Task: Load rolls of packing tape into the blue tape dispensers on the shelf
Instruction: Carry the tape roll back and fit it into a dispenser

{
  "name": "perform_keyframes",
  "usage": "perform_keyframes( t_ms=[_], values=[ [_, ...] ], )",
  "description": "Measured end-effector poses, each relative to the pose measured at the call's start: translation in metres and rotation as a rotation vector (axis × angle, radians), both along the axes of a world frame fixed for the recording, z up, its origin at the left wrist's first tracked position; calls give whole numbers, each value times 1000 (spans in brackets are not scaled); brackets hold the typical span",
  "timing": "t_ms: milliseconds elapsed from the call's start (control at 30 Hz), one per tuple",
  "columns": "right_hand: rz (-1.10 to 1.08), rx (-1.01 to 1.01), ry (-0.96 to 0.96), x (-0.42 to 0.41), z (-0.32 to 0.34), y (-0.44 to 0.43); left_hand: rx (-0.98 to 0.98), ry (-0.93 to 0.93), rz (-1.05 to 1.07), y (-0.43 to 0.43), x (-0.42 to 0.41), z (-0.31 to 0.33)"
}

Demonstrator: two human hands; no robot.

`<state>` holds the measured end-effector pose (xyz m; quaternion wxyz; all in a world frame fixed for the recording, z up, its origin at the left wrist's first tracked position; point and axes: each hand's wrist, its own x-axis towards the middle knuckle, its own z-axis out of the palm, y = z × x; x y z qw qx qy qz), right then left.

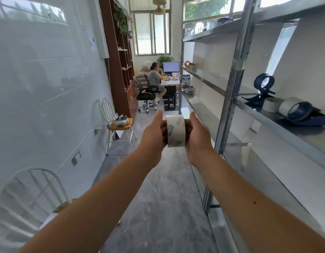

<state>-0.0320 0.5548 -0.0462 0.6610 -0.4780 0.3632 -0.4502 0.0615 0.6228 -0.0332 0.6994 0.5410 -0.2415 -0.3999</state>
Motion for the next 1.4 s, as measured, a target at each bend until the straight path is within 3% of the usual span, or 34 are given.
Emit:
perform_keyframes(
  t_ms=[333,633,933,1167,1400],
  values=[
    [48,-9,13,64,-5,-108,13,33,35,-97,63,0],
    [45,-46,22,174,-20,-197,8,31,35,-194,182,-21],
    [-123,-30,32,272,-12,-304,30,-30,-82,-321,288,-19],
    [-310,-24,31,267,-13,-359,29,-16,-230,-393,283,-22],
    [-593,-77,20,191,-5,-386,45,-11,-489,-452,213,-1]
  ],
)
